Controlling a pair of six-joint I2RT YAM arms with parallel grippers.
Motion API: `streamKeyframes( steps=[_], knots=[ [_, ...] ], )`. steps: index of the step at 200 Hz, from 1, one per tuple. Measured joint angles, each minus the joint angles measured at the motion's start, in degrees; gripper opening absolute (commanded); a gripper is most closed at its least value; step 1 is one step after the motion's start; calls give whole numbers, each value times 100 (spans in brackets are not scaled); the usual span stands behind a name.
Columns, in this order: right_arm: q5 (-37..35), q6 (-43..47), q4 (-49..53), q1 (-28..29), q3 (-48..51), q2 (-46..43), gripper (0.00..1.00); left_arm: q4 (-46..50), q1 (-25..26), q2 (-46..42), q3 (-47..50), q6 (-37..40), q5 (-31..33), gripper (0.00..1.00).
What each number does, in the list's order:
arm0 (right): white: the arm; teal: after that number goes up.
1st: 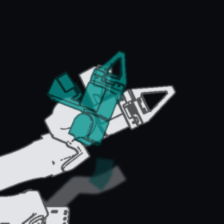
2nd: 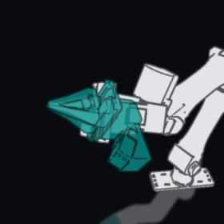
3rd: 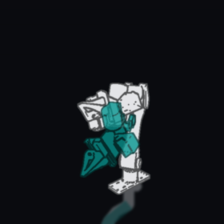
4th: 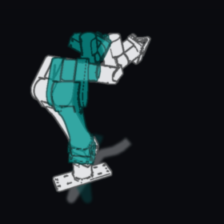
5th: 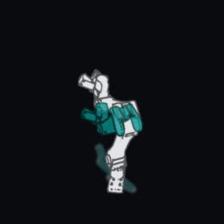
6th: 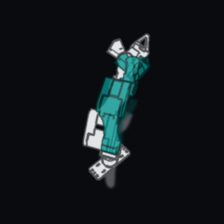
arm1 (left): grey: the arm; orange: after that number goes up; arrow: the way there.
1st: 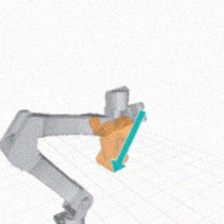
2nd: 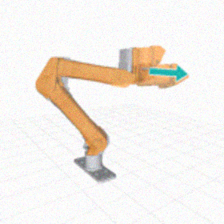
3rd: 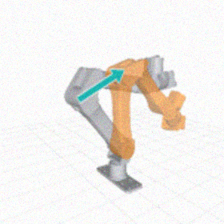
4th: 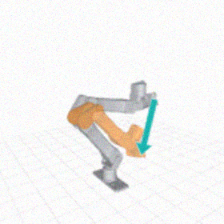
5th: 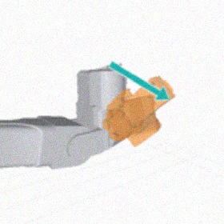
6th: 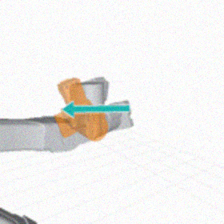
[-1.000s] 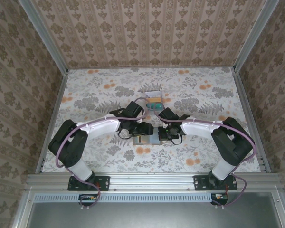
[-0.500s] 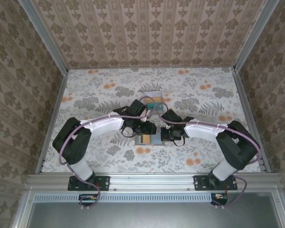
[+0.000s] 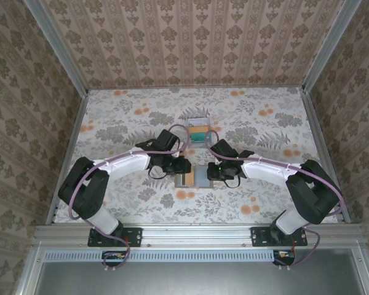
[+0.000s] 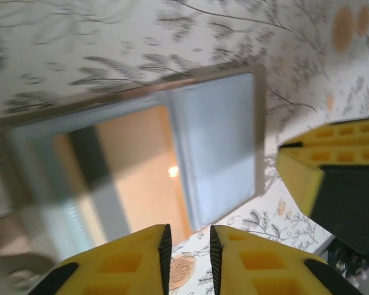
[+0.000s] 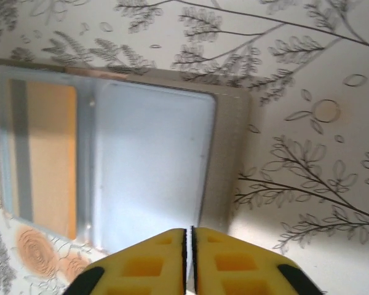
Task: Take the credit cards out of the card holder
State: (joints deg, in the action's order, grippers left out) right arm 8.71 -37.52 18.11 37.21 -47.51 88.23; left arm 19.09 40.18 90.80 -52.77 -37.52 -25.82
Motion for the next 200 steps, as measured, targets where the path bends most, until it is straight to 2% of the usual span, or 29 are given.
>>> streamKeyframes(
  steps=[23, 99, 200],
  knots=[
    [396, -24, -138, 2, -225, 72, 18, 39, -74, -46, 129, -24, 136, 10],
    [1126, -284, -713, 2, -481, 951, 18, -48, -74, 166, 278, -17, 339, 10],
    [1370, -472, -1032, 0, -614, 1405, 19, -96, -35, 442, 278, -17, 337, 9]
  ],
)
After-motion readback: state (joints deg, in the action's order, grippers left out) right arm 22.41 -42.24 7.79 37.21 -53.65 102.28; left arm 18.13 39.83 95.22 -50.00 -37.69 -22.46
